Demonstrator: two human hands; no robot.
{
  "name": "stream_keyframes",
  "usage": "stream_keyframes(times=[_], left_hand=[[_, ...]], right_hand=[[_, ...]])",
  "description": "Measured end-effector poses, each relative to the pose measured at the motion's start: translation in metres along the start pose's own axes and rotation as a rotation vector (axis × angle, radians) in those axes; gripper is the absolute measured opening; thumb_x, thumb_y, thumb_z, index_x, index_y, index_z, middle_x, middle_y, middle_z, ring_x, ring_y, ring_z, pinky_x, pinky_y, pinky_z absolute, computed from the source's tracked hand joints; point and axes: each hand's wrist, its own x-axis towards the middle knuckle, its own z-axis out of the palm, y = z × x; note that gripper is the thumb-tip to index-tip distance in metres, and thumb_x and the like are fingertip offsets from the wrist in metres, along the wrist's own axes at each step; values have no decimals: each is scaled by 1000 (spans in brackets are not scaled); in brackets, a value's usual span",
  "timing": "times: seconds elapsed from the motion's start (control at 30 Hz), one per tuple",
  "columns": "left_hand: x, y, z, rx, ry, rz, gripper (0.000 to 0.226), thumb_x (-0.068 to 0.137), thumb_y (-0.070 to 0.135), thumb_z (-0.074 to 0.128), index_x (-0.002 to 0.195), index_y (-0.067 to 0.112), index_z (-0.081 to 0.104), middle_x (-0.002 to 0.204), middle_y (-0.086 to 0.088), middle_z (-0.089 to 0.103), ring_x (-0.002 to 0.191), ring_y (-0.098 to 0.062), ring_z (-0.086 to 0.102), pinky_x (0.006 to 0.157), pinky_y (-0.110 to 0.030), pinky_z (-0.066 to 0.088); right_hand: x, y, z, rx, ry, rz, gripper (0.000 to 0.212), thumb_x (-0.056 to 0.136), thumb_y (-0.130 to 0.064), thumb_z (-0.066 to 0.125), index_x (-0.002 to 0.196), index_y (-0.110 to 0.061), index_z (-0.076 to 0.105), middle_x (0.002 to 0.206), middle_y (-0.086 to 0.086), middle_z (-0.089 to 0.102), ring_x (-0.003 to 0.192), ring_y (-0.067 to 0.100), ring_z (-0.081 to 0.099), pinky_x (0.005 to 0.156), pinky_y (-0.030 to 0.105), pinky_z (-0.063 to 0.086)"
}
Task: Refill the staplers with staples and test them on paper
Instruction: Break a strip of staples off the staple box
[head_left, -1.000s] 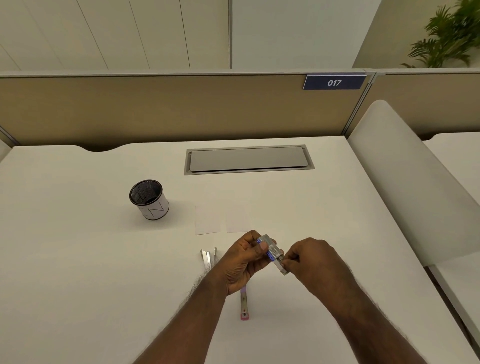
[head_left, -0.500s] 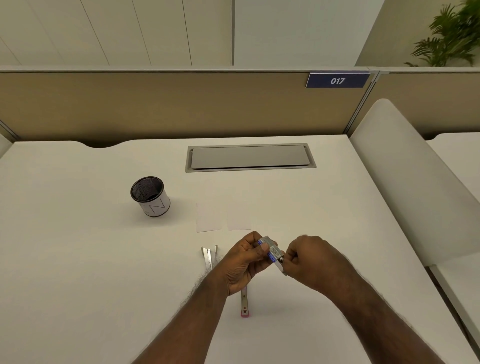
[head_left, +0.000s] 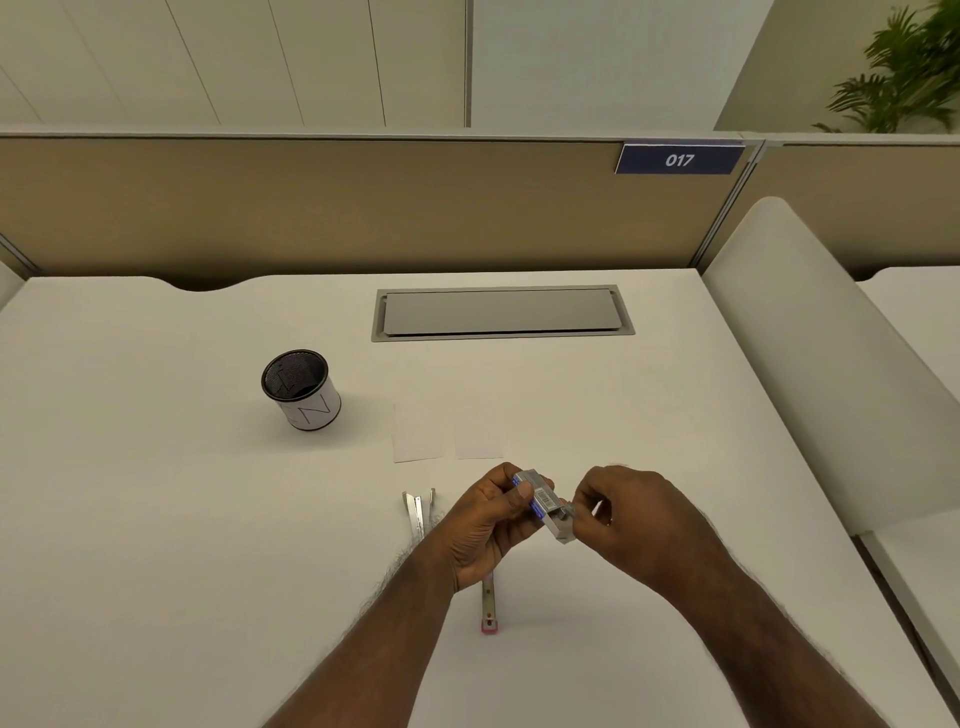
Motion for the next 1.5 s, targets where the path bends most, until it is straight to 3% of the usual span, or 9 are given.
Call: stream_keyframes(times=[0.17, 0.37, 0.57, 0.7, 0.93, 1.07, 1.2, 1.37, 1.5], left_hand=[[-1, 2, 2, -8, -1, 4, 11, 84, 15, 64, 93, 9, 69, 104, -15, 71, 94, -27, 70, 74, -28, 61], [0, 3, 0, -39, 7, 8, 20, 84, 14, 64, 102, 5, 61, 107, -17, 70, 98, -31, 70, 78, -31, 61], [3, 5, 0, -70, 18, -3, 20, 86, 15, 63, 103, 5, 61, 107, -18, 70, 98, -40, 69, 74, -36, 61], [4, 7, 0, -123, 28, -20, 27, 85, 14, 63, 111, 11, 56, 105, -20, 71, 98, -48, 67, 77, -48, 61], [6, 8, 4, -76, 41, 20, 20, 87, 20, 60, 106, 18, 68, 110, -13, 70, 102, -40, 68, 75, -42, 61], [6, 8, 5, -67, 8, 25, 35, 85, 11, 69, 119, 13, 61, 121, -16, 65, 104, -37, 66, 77, -37, 59], [4, 10, 4, -32, -12, 24, 56, 76, -2, 69, 128, 13, 55, 126, -15, 62, 105, -32, 67, 80, -36, 58], [3, 9, 4, -14, -18, 25, 56, 76, -4, 68, 128, 13, 55, 126, -15, 62, 105, -31, 68, 80, -35, 59], [1, 9, 7, -34, -19, 33, 53, 79, -2, 66, 129, 11, 53, 127, -17, 61, 105, -32, 67, 81, -35, 58]], right_hand=[[-1, 4, 4, 165, 31, -1, 8, 78, -34, 61, 72, -31, 58, 69, -13, 61, 62, 5, 57, 58, 35, 53], [0, 4, 5, 369, 64, -106, 32, 86, -15, 56, 105, -40, 62, 78, -14, 60, 68, 12, 58, 62, 31, 52], [1, 6, 4, 490, 85, -29, 29, 81, -9, 53, 73, -34, 64, 77, -15, 63, 66, 13, 61, 61, 29, 51], [1, 9, 5, 620, 59, 76, 32, 82, -2, 55, 72, -29, 68, 70, -4, 71, 63, 12, 70, 63, 31, 58], [1, 8, 7, 820, 37, 121, 40, 86, 8, 46, 72, -20, 72, 72, 1, 70, 65, 19, 70, 61, 33, 58], [0, 7, 5, 891, 2, 217, 31, 92, 2, 47, 86, -12, 74, 73, 4, 66, 63, 16, 66, 62, 34, 59], [-4, 7, 4, 837, -38, 191, 25, 96, -9, 51, 90, -17, 74, 61, 5, 61, 57, 14, 62, 59, 29, 58], [-5, 7, 7, 732, -42, 195, 27, 98, -16, 49, 88, -26, 73, 62, -3, 53, 54, 14, 55, 63, 33, 52], [-6, 6, 9, 664, -32, 160, 12, 91, -33, 61, 80, -35, 65, 59, -14, 46, 51, 3, 41, 50, 13, 34]])
